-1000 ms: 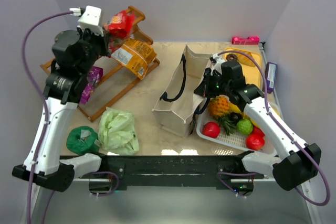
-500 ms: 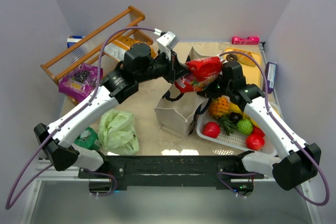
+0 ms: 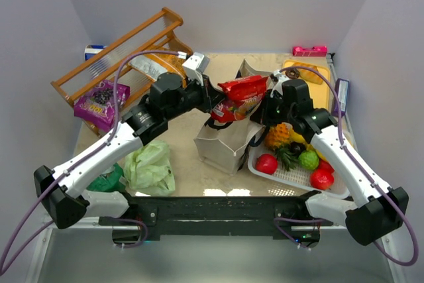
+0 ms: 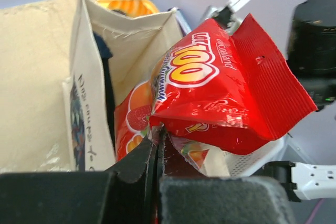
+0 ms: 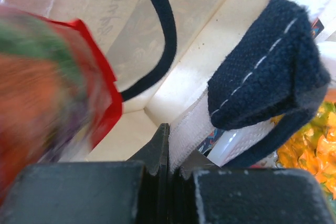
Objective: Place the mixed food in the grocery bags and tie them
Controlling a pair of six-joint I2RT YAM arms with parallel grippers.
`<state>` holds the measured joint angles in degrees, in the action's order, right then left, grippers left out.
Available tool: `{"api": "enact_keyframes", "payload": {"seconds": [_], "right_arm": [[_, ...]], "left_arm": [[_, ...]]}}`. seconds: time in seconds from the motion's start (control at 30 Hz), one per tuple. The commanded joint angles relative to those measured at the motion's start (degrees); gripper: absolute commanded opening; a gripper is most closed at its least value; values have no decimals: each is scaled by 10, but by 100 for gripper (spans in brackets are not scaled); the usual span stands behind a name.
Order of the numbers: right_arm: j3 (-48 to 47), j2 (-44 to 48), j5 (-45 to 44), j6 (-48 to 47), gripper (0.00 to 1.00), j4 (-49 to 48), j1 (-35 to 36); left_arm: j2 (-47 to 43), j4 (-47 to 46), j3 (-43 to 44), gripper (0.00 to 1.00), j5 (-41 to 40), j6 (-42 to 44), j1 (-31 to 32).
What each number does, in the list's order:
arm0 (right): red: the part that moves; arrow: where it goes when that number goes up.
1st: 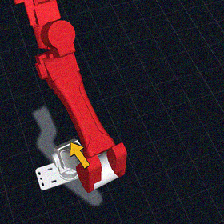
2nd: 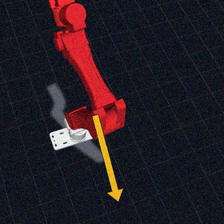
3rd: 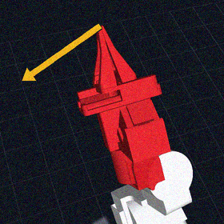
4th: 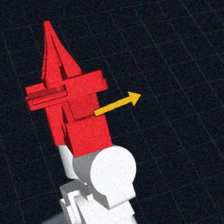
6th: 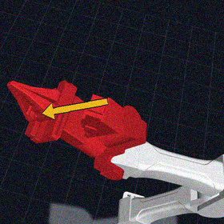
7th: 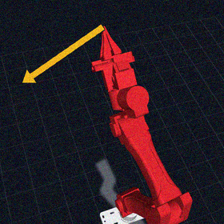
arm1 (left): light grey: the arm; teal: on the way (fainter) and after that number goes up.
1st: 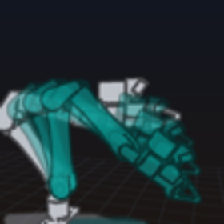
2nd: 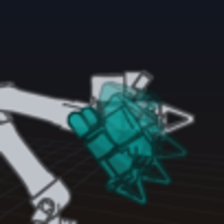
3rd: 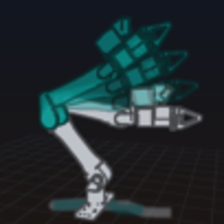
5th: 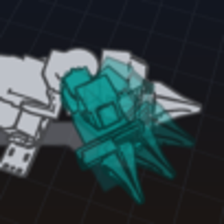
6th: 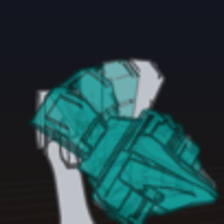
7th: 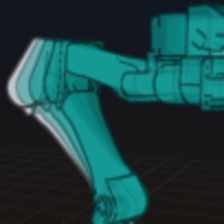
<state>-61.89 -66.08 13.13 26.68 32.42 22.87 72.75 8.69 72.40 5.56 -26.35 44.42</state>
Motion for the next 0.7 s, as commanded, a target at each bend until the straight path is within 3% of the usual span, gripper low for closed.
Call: {"api": "enact_keyframes", "payload": {"seconds": [0.0, 0.1, 0.23, 0.3, 0.33, 0.4, 0.43, 0.53, 0.6, 0.67], "right_arm": [[-15, 25, 14, -4, 0, -47, 5], [-18, 23, 9, -5, 0, -40, 5], [-23, 25, 4, -6, 0, -34, 4], [-25, 25, 4, -7, 0, -34, 4], [-26, 24, 3, -7, 0, -32, 4], [-29, 22, 3, -7, 0, -32, 5], [-31, 22, 3, -7, 0, -31, 5], [-32, 23, 3, -9, 1, -30, 5], [-32, 23, 1, -11, 1, -28, 5], [-32, 23, 1, -12, 1, -28, 4]], "left_arm": [[10, -24, -4, 0, -20, 20, 1], [37, -4, 7, 0, 16, 30, 7], [42, 26, 23, 1, -13, 59, 8], [38, 28, 31, 19, -2, 69, 8], [39, 29, 35, 45, 15, 83, 8], [39, 38, 55, 65, 29, 98, 8], [38, 43, 63, 82, 51, 120, 7], [43, 82, 108, 98, 98, 163, -27], [42, 109, 131, 98, 99, 162, -99], [31, 128, 137, 99, 34, 161, -163]]}}
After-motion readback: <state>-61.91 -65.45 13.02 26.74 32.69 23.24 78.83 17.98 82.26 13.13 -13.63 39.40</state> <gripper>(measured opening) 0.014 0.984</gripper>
